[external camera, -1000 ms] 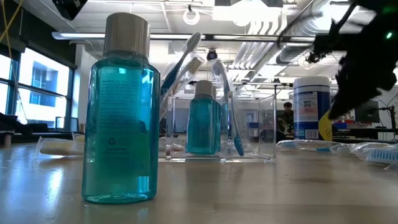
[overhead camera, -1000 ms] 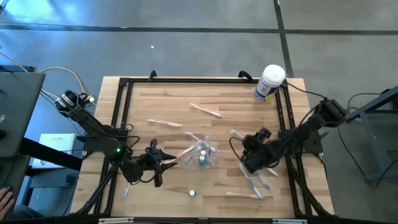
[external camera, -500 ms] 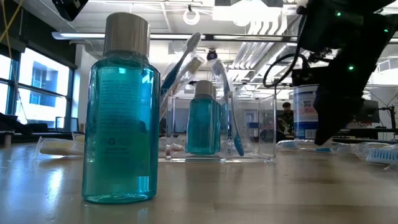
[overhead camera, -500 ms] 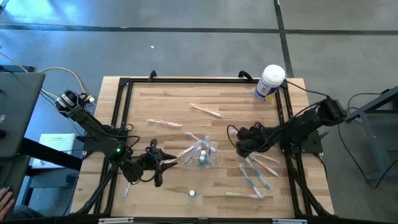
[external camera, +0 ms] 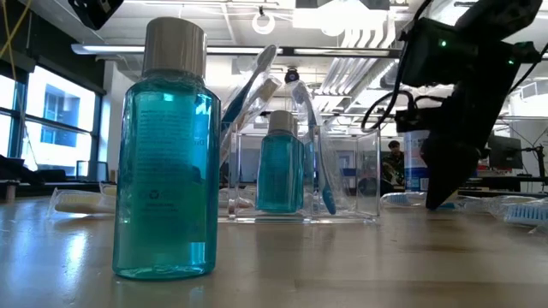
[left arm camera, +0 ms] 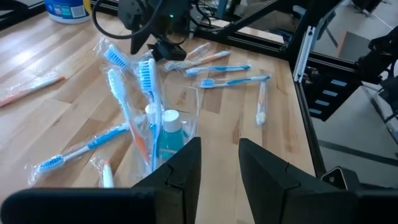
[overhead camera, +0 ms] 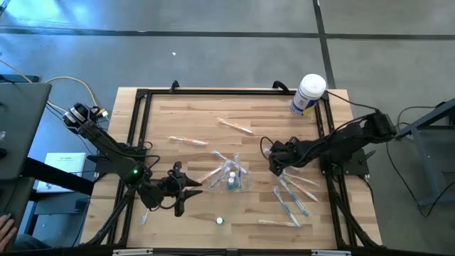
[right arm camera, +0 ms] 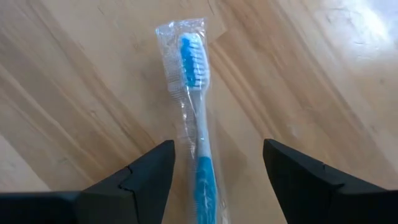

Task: Pick & Place toothbrushing station
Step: Put the blue toothbrush into the transparent organizer, then put the orange toothbrush into the transparent organizer

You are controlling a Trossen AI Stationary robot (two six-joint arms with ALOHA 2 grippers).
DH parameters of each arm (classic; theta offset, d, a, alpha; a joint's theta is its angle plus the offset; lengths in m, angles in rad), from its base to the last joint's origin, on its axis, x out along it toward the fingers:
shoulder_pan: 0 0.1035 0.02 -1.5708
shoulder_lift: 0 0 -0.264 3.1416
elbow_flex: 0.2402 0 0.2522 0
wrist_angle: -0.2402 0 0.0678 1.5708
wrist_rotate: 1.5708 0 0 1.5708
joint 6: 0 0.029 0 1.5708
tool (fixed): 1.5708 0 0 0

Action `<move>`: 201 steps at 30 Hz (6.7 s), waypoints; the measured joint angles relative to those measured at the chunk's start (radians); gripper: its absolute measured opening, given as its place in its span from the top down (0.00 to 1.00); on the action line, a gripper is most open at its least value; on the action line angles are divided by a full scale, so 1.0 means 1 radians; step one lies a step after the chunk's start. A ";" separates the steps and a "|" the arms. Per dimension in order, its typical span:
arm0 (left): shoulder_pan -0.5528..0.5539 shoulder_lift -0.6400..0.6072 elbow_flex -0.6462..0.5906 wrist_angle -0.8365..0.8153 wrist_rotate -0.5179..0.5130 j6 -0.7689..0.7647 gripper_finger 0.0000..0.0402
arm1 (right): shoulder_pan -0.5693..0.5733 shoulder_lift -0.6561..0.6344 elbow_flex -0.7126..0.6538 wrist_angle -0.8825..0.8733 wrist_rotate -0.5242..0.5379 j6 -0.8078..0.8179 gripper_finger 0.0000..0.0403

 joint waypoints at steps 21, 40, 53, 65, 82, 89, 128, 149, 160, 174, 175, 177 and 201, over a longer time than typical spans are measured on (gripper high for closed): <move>0.001 0.014 0.000 0.000 -0.017 0.010 0.74 | -0.036 0.003 -0.062 0.147 0.038 -0.154 0.74; 0.001 0.068 0.000 0.020 -0.044 0.007 0.74 | 0.159 -0.091 0.000 0.200 0.276 -0.368 0.99; 0.000 0.068 0.001 0.083 -0.045 -0.042 0.74 | 0.569 -0.310 0.027 0.659 0.668 -0.702 0.99; 0.000 0.068 0.001 0.159 -0.050 -0.015 0.74 | 0.500 -0.070 -0.137 1.750 0.209 -1.164 0.99; 0.000 0.068 0.001 0.157 -0.051 -0.015 0.74 | 0.182 0.200 -0.097 1.981 -0.140 -0.752 0.99; 0.000 0.068 0.001 0.157 -0.051 0.008 0.74 | 0.123 0.224 -0.093 1.981 -0.180 -0.682 0.98; -0.040 0.069 0.000 0.158 -0.040 0.011 0.74 | 0.366 0.266 -0.074 1.607 0.451 -1.005 0.95; -0.043 0.104 0.000 0.154 -0.097 0.011 0.74 | 0.379 0.254 -0.075 1.518 0.572 -0.930 0.66; -0.043 0.125 0.000 0.158 -0.096 -0.036 0.74 | 0.400 0.254 -0.075 1.589 0.809 -1.070 0.59; -0.064 0.124 0.000 0.121 -0.066 -0.227 0.74 | 0.479 0.249 -0.075 1.900 1.138 -1.436 0.60; -0.064 0.124 0.000 0.094 -0.061 -0.248 0.74 | 0.480 0.248 -0.075 1.900 1.133 -1.436 0.60; -0.063 0.124 0.000 0.017 -0.052 -0.293 0.74 | 0.479 0.248 -0.075 1.894 1.122 -1.437 0.60; -0.071 0.362 0.000 -0.319 -0.058 -0.150 0.74 | 0.479 0.248 -0.075 1.828 1.006 -1.326 0.60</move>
